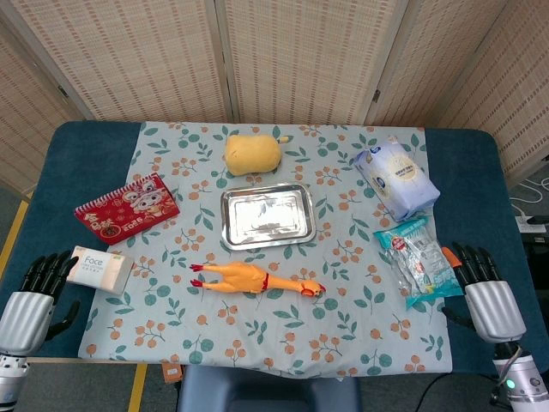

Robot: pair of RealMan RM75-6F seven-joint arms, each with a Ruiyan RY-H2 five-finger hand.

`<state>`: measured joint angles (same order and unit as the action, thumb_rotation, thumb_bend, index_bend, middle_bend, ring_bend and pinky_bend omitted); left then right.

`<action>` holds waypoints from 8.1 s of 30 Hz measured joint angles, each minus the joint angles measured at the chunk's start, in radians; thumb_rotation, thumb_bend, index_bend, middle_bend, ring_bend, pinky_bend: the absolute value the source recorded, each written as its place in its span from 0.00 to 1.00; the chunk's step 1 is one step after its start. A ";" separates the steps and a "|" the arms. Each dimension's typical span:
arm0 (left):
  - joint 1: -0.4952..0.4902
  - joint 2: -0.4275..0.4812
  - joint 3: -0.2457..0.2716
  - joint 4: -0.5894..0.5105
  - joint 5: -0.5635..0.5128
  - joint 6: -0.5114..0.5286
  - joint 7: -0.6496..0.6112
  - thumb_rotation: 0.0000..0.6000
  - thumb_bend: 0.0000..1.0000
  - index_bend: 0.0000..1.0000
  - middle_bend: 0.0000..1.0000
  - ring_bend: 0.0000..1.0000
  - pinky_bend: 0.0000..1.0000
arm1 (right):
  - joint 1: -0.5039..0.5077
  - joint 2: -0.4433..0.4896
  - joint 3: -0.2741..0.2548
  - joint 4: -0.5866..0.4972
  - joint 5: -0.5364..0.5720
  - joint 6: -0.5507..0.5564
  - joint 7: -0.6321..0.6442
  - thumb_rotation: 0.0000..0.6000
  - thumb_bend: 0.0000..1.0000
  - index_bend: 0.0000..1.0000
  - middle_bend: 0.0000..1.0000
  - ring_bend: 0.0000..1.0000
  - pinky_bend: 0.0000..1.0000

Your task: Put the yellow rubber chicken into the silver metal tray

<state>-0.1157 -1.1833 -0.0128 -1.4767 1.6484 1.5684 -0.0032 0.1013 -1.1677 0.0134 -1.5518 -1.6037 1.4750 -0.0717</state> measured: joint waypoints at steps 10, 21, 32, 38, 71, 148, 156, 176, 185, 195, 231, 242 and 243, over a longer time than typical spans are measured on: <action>-0.005 0.001 0.011 -0.006 0.011 -0.012 -0.004 1.00 0.42 0.00 0.00 0.00 0.08 | 0.007 -0.026 -0.015 -0.024 -0.012 -0.020 0.007 1.00 0.08 0.00 0.00 0.00 0.02; -0.015 0.013 0.018 -0.007 0.016 -0.024 -0.045 1.00 0.42 0.00 0.00 0.00 0.08 | 0.104 -0.108 0.005 -0.195 0.011 -0.186 -0.211 1.00 0.09 0.14 0.10 0.01 0.16; -0.020 0.031 0.021 -0.014 -0.002 -0.047 -0.076 1.00 0.43 0.00 0.00 0.00 0.07 | 0.246 -0.418 0.090 -0.219 0.278 -0.359 -0.574 1.00 0.18 0.33 0.15 0.03 0.16; -0.023 0.042 0.018 -0.009 -0.011 -0.053 -0.109 1.00 0.43 0.00 0.00 0.00 0.07 | 0.329 -0.587 0.135 -0.129 0.405 -0.390 -0.702 1.00 0.20 0.32 0.16 0.03 0.16; -0.026 0.059 0.014 0.001 -0.033 -0.063 -0.168 1.00 0.44 0.00 0.00 0.00 0.07 | 0.530 -0.754 0.191 0.049 0.678 -0.384 -0.800 1.00 0.30 0.50 0.27 0.17 0.28; -0.499 -0.059 -0.105 -0.434 -0.399 -0.639 0.612 1.00 0.32 0.00 0.02 0.00 0.16 | 0.666 -0.804 0.270 -0.120 0.573 -0.234 -0.837 1.00 0.37 0.88 0.61 0.73 1.00; -0.527 -0.097 -0.104 -0.391 -0.382 -0.633 0.569 1.00 0.33 0.01 0.07 0.04 0.19 | 0.673 -0.802 0.260 -0.121 0.588 -0.233 -0.838 1.00 0.37 0.88 0.61 0.73 1.00; -0.523 -0.197 -0.093 -0.258 -0.235 -0.511 0.380 1.00 0.76 0.79 0.77 0.72 0.88 | 0.683 -0.792 0.252 -0.131 0.596 -0.218 -0.826 1.00 0.37 0.88 0.61 0.73 1.00; -0.522 -0.216 -0.093 -0.236 -0.190 -0.467 0.361 1.00 0.84 0.86 0.88 0.82 1.00 | 0.684 -0.787 0.245 -0.131 0.602 -0.216 -0.823 1.00 0.37 0.88 0.61 0.73 1.00; -0.522 -0.210 -0.084 -0.240 -0.176 -0.464 0.329 1.00 0.72 0.77 0.81 0.75 0.91 | 0.686 -0.779 0.242 -0.140 0.603 -0.213 -0.817 1.00 0.37 0.88 0.61 0.73 1.00; -0.575 -0.079 -0.079 -0.305 -0.321 -0.612 0.325 1.00 0.40 0.32 0.30 0.19 0.25 | 0.672 -0.745 0.218 -0.149 0.529 -0.192 -0.768 1.00 0.37 0.89 0.61 0.74 1.00; -0.565 -0.115 -0.087 -0.287 -0.300 -0.545 0.341 1.00 0.77 0.84 0.77 0.62 0.70 | 0.670 -0.746 0.222 -0.150 0.541 -0.195 -0.778 1.00 0.37 0.89 0.61 0.74 1.00; -0.565 -0.117 -0.087 -0.285 -0.293 -0.539 0.341 1.00 0.78 0.85 0.78 0.64 0.74 | 0.669 -0.745 0.222 -0.151 0.542 -0.195 -0.777 1.00 0.37 0.89 0.61 0.74 1.00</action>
<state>-0.6802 -1.3007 -0.1002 -1.7614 1.3556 1.0293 0.3376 0.7706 -1.9127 0.2356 -1.7029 -1.0621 1.2800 -0.8483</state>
